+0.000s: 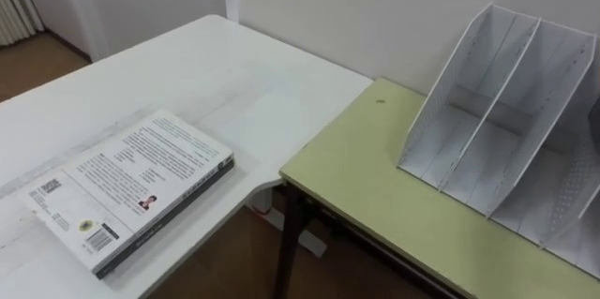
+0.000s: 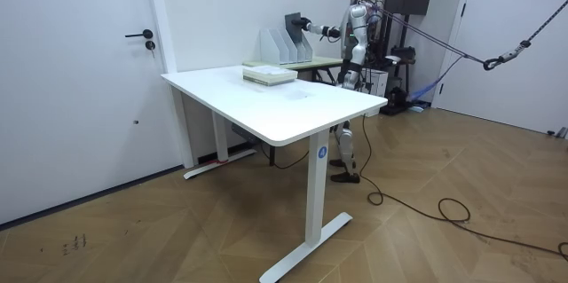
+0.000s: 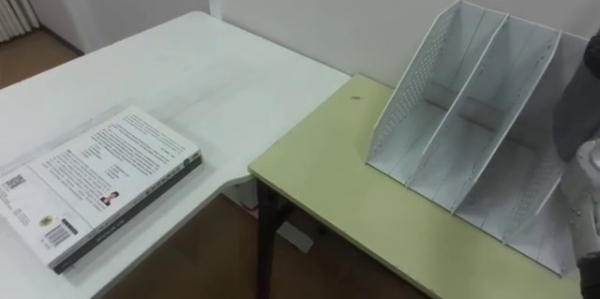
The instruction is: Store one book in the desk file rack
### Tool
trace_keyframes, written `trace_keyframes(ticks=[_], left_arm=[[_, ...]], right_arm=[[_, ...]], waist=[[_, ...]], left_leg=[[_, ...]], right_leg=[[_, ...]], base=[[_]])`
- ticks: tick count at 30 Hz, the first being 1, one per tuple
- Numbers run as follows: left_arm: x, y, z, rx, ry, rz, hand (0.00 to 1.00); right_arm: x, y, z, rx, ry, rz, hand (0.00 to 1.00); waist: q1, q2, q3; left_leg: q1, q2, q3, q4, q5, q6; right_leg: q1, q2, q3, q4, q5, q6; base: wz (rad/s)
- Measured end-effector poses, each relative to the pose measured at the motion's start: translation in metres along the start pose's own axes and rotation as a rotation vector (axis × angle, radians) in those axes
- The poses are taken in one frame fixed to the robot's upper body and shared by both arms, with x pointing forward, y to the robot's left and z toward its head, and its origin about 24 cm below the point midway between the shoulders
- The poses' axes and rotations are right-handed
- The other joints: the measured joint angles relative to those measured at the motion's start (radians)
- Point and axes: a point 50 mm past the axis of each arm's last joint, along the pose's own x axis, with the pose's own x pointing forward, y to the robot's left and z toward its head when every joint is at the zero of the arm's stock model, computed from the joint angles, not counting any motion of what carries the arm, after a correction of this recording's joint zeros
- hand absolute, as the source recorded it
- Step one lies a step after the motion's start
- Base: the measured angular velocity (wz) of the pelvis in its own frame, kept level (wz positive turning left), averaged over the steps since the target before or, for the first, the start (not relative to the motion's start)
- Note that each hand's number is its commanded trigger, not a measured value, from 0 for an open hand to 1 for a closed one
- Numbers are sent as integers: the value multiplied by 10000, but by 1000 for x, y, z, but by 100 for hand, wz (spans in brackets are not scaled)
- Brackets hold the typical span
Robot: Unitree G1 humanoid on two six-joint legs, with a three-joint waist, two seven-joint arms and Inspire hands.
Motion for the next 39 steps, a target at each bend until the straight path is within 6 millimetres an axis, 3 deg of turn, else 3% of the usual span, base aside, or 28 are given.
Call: trace_keyframes(ticks=[1, 2, 3, 9, 17, 21, 39], left_arm=[[0, 0, 0, -12, 28, 4, 0], [0, 0, 0, -10, 33, 2, 0], [0, 0, 0, -13, 41, 0, 0], [0, 1, 0, -27, 104, 18, 0], [-1, 3, 0, 39, 188, 65, 0], [-1, 5, 1, 51, 224, 100, 0], [-3, 11, 3, 166, 197, 381, 0]], right_arm=[[0, -1, -3, 31, 184, -28, 100], [1, -1, -6, -53, 328, -62, 14], [1, -2, -7, -103, 418, -77, 0], [1, -1, -11, -83, 806, -72, 0], [12, -1, 14, 147, 226, -257, 0], [12, -1, 15, 199, 247, -245, 0], [12, 0, 15, 227, 264, -81, 0]], waist=[[7, -8, 0], [7, -12, 1], [8, -15, 0], [10, -9, -6], [-3, -51, -34], [2, -107, -61], [-3, -157, -37]], left_leg=[[-11, -3, -11, -1, 0, 0], [-23, -5, -21, -1, 0, 0], [-28, -5, -24, -1, 0, 0], [-36, -6, -53, -3, 0, 0], [18, -4, -100, 9, 0, 0], [19, -5, -134, 36, 1, -2], [32, 5, -144, -10, 2, -4]], right_leg=[[14, -6, -15, 1, 0, 0], [25, -7, -26, 2, 0, 0], [26, -7, -31, 2, 0, 0], [27, -7, -57, 0, 0, 0], [129, -10, -108, -28, 1, 0], [152, -16, -146, -27, 2, -3], [169, -1, -163, -152, 14, -7]], base=[[0], [0], [0], [0], [1], [1], [0]])
